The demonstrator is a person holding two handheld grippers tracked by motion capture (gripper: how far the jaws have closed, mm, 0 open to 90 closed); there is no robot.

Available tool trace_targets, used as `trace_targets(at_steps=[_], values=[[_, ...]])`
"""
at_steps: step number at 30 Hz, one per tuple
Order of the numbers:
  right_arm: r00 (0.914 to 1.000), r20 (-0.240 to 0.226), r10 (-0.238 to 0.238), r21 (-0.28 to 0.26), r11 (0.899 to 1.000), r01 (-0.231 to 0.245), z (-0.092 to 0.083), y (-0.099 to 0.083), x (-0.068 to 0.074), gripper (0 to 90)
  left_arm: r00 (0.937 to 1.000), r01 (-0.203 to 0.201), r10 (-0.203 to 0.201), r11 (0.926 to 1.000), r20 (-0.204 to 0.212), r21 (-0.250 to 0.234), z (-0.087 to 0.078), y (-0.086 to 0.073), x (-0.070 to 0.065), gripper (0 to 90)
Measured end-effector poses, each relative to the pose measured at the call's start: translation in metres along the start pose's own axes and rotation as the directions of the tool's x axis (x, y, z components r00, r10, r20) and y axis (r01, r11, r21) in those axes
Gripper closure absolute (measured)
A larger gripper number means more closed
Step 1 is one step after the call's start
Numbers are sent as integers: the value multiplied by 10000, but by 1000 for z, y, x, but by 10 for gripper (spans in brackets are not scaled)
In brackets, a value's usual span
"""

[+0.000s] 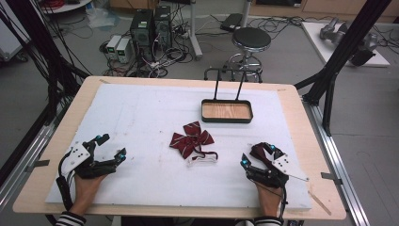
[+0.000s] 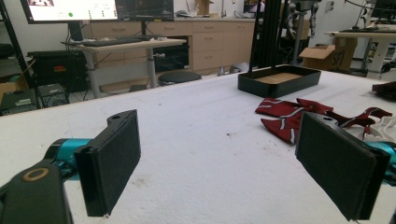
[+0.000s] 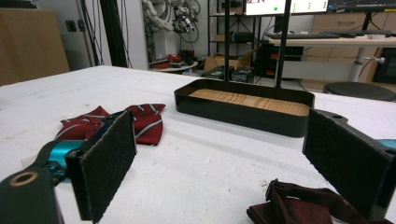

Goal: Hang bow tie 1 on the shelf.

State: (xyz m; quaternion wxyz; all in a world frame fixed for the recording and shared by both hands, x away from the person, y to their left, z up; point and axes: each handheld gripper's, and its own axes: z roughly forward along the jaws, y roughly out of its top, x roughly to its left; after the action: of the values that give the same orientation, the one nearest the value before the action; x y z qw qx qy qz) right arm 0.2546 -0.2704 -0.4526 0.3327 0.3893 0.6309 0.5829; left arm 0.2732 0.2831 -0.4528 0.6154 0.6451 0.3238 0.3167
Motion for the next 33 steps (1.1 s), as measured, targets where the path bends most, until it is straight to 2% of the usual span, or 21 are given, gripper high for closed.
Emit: trace_targets(at_steps=[6, 10, 15, 17, 18, 23, 26, 30, 33], values=[[9996, 275, -107, 457, 9989, 94, 4, 2, 3, 89, 10000, 24, -24, 10000, -8, -3, 0, 0, 0, 145], [9990, 334, -289, 456, 9986, 274, 4, 2, 3, 89, 10000, 24, -24, 10000, -1, 6, 0, 0, 0, 145], [9990, 386, -202, 571, 9982, 180, 5, 3, 3, 89, 10000, -37, 37, 10000, -18, 21, 0, 0, 0, 145], [9996, 253, -141, 675, 9976, 123, 6, 5, 4, 89, 10000, -44, 44, 10000, -3, 32, 0, 0, -1, 145], [9993, 170, -339, 721, 9969, 326, 7, 9, 6, 89, 10000, -48, 48, 10000, -12, 44, 0, 0, -1, 145], [9977, -88, -665, 808, 9945, 670, 7, 20, 10, 89, 10000, -44, 44, 10000, 12, 41, 0, 0, 0, 145], [9964, -478, -696, 809, 9940, 733, 8, 30, 12, 89, 9999, -92, 91, 10000, 61, 37, 1, 0, -1, 145], [9907, -957, -970, 1131, 9877, 1076, 14, 42, 14, 89, 9999, -104, 104, 9999, 54, 50, 1, 0, -1, 145], [9826, -1529, -1052, 1370, 9825, 1265, 22, 57, 14, 89, 9999, -117, 117, 9999, 50, 55, 1, 0, -1, 145]])
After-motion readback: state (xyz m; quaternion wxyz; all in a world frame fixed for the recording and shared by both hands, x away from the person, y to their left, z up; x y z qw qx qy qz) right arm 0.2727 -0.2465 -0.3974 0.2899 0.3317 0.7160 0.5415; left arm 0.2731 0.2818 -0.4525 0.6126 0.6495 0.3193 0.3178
